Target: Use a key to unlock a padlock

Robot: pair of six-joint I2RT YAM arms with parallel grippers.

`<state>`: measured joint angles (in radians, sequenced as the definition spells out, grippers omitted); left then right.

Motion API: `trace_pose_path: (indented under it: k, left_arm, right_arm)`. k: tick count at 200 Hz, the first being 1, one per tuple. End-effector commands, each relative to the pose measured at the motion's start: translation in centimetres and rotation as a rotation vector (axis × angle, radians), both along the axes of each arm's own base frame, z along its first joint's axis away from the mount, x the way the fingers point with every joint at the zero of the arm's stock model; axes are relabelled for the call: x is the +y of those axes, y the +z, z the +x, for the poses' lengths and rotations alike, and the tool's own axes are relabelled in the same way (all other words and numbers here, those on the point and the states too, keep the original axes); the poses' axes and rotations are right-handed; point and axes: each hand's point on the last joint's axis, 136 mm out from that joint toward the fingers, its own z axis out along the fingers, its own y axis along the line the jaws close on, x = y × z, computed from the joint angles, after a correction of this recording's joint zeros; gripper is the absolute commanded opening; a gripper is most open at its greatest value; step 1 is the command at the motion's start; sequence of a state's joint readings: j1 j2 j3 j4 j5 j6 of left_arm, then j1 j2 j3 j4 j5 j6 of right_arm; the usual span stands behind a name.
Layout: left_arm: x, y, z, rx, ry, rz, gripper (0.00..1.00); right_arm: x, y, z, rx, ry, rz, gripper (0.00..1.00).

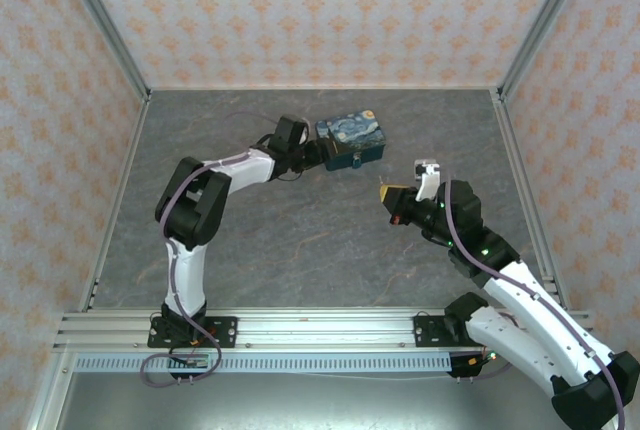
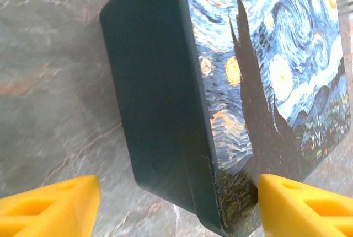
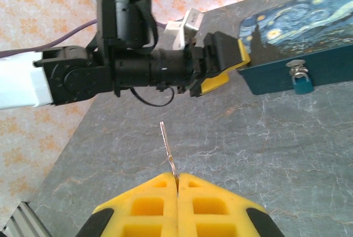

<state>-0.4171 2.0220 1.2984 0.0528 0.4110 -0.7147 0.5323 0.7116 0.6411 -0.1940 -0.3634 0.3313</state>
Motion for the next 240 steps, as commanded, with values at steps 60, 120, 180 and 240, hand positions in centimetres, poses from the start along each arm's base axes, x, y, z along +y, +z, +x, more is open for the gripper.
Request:
trace_pose_path:
  k: [60, 120, 180, 240]
  left_arm:
    - [7.6, -9.0, -15.9, 0.313, 0.056, 0.185, 0.72]
    - [13.4, -8.0, -18.9, 0.349, 0.163, 0.229, 0.74]
    - [14.4, -5.0, -13.1, 0.259, 0.163, 0.181, 0.78]
    - [14.4, 3.1, -11.0, -0.015, 0.134, 0.173, 1.0]
  right_arm:
    - [0.2, -1.2, 0.8, 0.042, -0.018, -0.025, 0.0]
    - [0.9, -2.0, 1.4, 0.068, -0.003, -0.024, 0.0]
    - [2.2, -3.2, 1.7, 0.112, 0.041, -0.005, 0.0]
    - [5.9, -4.5, 3.6, 0.209, 0.133, 0.072, 0.0]
